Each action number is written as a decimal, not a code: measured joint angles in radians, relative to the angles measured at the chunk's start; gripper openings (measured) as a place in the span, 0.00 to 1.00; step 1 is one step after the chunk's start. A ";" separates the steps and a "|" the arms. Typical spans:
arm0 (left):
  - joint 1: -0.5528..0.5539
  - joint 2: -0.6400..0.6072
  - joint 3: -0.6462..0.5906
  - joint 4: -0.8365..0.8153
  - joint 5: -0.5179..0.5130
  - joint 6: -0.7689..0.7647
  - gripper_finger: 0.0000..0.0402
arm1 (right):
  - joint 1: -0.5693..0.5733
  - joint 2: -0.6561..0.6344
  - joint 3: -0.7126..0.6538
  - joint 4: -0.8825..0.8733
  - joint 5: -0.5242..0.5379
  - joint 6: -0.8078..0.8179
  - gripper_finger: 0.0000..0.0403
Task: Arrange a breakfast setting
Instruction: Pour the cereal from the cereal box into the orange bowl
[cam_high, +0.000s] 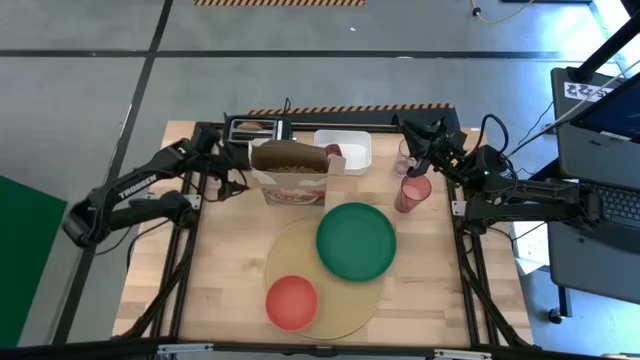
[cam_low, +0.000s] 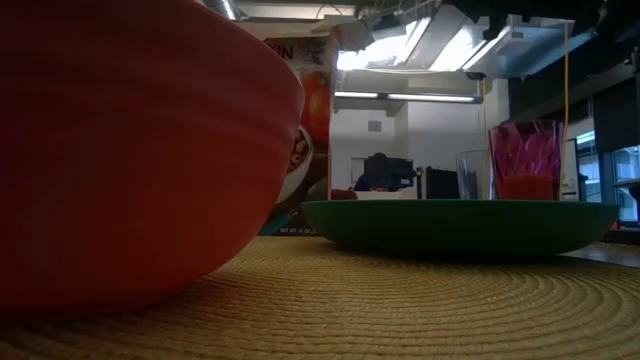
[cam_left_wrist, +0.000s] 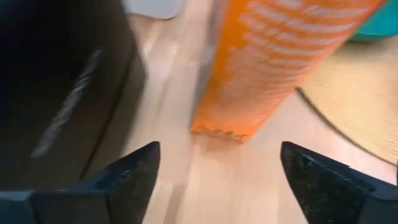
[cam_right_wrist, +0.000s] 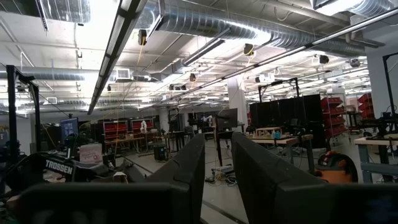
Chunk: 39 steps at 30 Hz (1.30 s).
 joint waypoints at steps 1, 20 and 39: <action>-0.016 0.010 0.000 0.012 0.007 -0.002 0.86 | 0.000 0.000 0.000 0.000 0.000 0.000 0.21; -0.204 0.217 -0.052 0.321 -0.040 -0.143 0.98 | 0.000 0.000 0.000 0.000 -0.055 0.068 0.21; -0.358 0.417 -0.053 0.630 -0.122 -0.345 0.98 | 0.000 0.000 0.000 0.001 -0.052 0.071 0.21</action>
